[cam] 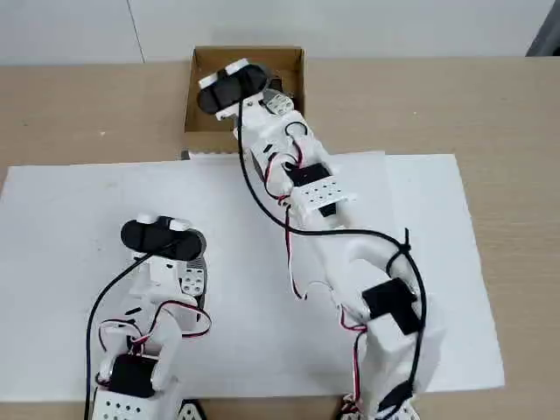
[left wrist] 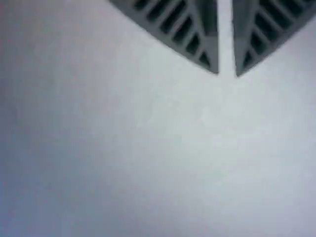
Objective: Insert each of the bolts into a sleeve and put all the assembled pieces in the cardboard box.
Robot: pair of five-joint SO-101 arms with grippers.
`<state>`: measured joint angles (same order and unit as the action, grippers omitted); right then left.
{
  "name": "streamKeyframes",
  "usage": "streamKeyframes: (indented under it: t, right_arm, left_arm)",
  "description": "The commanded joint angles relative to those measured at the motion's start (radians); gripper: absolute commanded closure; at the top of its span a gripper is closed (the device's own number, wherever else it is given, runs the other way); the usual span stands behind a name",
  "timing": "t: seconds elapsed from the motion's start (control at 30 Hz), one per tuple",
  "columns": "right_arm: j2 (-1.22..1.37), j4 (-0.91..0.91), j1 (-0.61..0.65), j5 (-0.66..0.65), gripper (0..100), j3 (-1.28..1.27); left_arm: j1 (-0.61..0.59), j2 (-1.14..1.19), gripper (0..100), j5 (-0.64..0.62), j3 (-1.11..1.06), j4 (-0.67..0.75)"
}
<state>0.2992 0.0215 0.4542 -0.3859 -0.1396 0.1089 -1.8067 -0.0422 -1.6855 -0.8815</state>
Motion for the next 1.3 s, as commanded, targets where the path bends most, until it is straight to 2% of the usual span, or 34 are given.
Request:
streamKeyframes:
  t: [0.0, 0.17, 0.23, 0.67, 0.9, 0.97, 1.1, 1.27]
  right_arm:
    - [0.025, 0.073, 0.008, -0.054, 97.5, 0.077]
    - [0.082, 0.079, 0.002, -0.103, 78.7, 0.077]
    - [0.096, 0.079, -0.002, -0.103, 76.4, 0.077]
    - [0.048, 0.064, -0.064, -0.101, 81.9, 0.071]
    - [-0.054, -0.085, -0.065, -0.098, 82.1, 0.075]
    - [-0.088, -0.113, -0.065, -0.098, 85.5, 0.075]
    - [-0.165, -0.166, -0.065, -0.098, 99.8, 0.075]
    - [-0.271, -0.275, -0.065, -0.098, 99.7, 0.075]
  left_arm:
    - [0.006, -0.011, 99, 0.003, 0.004, -0.006]
    - [0.006, -0.011, 99, 0.003, 0.004, -0.006]
    - [0.006, -0.011, 99, 0.003, 0.004, -0.006]
    - [0.006, -0.011, 99, 0.003, 0.004, -0.006]
    - [0.006, -0.011, 99, 0.003, 0.004, -0.006]
    - [0.006, -0.011, 99, 0.003, 0.004, -0.006]
    - [0.006, -0.011, 99, 0.003, 0.004, -0.006]
    - [0.006, -0.011, 99, 0.003, 0.004, -0.006]
